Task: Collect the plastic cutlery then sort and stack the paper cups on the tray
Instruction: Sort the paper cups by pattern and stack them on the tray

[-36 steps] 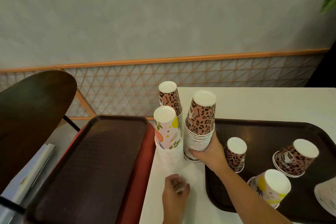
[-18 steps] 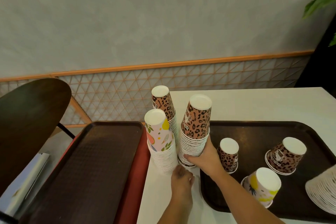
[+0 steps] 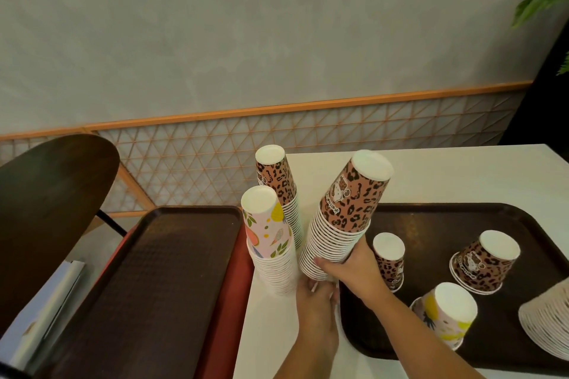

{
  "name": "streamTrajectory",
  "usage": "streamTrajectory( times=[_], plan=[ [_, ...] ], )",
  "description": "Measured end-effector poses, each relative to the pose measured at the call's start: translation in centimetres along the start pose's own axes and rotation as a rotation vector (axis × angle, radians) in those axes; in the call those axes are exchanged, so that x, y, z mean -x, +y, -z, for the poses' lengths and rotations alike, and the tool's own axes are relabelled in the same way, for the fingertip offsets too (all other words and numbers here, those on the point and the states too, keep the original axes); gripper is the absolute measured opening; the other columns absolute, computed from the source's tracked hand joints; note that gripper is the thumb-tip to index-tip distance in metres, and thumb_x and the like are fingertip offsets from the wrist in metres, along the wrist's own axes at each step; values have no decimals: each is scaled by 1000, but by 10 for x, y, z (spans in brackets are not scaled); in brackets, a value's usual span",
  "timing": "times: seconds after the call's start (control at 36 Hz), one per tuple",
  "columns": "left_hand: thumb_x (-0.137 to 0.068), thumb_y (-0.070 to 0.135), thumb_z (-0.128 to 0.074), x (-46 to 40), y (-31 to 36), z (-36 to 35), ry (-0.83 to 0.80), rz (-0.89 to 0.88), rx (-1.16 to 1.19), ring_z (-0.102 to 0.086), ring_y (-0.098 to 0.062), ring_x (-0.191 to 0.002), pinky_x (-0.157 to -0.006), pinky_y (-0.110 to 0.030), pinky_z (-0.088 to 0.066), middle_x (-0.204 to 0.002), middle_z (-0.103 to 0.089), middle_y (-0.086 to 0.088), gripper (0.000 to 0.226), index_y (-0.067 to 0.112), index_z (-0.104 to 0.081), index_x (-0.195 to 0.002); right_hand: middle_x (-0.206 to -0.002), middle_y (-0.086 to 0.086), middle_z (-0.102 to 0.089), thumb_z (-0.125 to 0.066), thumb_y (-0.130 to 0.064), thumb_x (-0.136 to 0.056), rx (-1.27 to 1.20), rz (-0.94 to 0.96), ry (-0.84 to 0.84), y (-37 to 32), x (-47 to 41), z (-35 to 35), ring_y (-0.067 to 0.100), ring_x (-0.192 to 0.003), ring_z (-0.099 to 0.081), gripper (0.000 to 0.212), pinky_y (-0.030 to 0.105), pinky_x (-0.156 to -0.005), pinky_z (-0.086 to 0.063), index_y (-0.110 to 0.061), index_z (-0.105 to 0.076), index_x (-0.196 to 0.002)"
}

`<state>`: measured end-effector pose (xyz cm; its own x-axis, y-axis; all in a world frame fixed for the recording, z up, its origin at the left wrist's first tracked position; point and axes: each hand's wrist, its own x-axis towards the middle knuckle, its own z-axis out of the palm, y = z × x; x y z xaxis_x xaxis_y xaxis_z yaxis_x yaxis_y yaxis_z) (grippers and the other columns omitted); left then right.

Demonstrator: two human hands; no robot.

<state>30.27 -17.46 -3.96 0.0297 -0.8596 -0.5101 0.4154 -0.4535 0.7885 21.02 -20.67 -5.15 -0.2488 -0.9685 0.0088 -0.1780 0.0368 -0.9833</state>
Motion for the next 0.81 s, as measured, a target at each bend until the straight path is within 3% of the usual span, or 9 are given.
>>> streamTrajectory(
  times=[0.11,0.22,0.33,0.42,0.5,0.61,0.67,0.72,0.81],
  plan=[
    [-81,4,-68,5,0,0,10,-138,-160,-58,-13,-107,-92,-34,-52,-123,-59,-1,57,22,-46,-130,-110,-27,-52,-87,-18,-57,7,31,3,-14,8,6,-19,-97,-49,84,-2,-76,-40,-26,-40,-125],
    [-77,5,-72,12,3,5,-60,-192,-304,-57,-7,-96,-68,-14,-53,-129,-51,-2,72,21,-34,-137,-107,-31,-51,-87,-22,-58,60,44,-35,-29,20,20,-23,-93,-50,84,-3,-72,-41,-30,-37,-125],
    [-56,32,-81,12,4,6,-134,-335,-549,-51,-17,-118,-95,-34,-51,-133,-49,2,94,26,-32,-136,-104,-31,-51,-86,-26,-58,118,34,-85,-44,34,31,-21,-92,-50,84,-3,-69,-41,-36,-34,-123],
    [-51,29,-87,15,7,6,-198,-430,-630,-52,-10,-117,-99,-35,-49,-127,-53,11,92,33,-38,-129,-108,-32,-51,-86,-30,-57,133,35,-95,-53,45,37,-20,-96,-50,84,-3,-70,-40,-39,-34,-122],
    [-38,44,-83,17,10,4,-246,-488,-656,-54,-3,-112,-95,-27,-50,-121,-55,17,96,37,-41,-124,-111,-32,-52,-87,-31,-57,127,55,-89,-62,56,42,-24,-99,-48,84,-4,-73,-39,-39,-36,-122],
    [-41,31,-88,24,14,2,-317,-523,-673,-53,6,-109,-89,-14,-48,-119,-52,22,92,42,-38,-117,-111,-34,-49,-86,-32,-58,161,65,-88,-74,70,50,-24,-98,-48,83,-4,-76,-38,-45,-31,-119],
    [-48,17,-91,26,13,1,-343,-545,-697,-50,17,-104,-80,-4,-46,-116,-49,27,92,42,-35,-117,-115,-33,-49,-86,-38,-57,182,44,-121,-81,76,57,-17,-104,-49,84,4,-87,-42,-51,-29,-117],
    [-49,15,-91,26,9,2,-366,-530,-719,-51,9,-108,-82,-7,-47,-118,-50,24,96,41,-33,-122,-119,-31,-49,-82,-46,-56,167,33,-130,-93,82,66,-13,-107,-49,83,11,-91,-44,-53,-26,-118],
    [-50,12,-91,32,2,2,-394,-438,-735,-57,-6,-105,-73,-10,-49,-114,-55,19,90,41,-37,-116,-119,-32,-45,-72,-54,-56,124,68,-54,-119,89,82,-16,-106,-46,83,6,-83,-40,-48,-24,-124]
  ],
)
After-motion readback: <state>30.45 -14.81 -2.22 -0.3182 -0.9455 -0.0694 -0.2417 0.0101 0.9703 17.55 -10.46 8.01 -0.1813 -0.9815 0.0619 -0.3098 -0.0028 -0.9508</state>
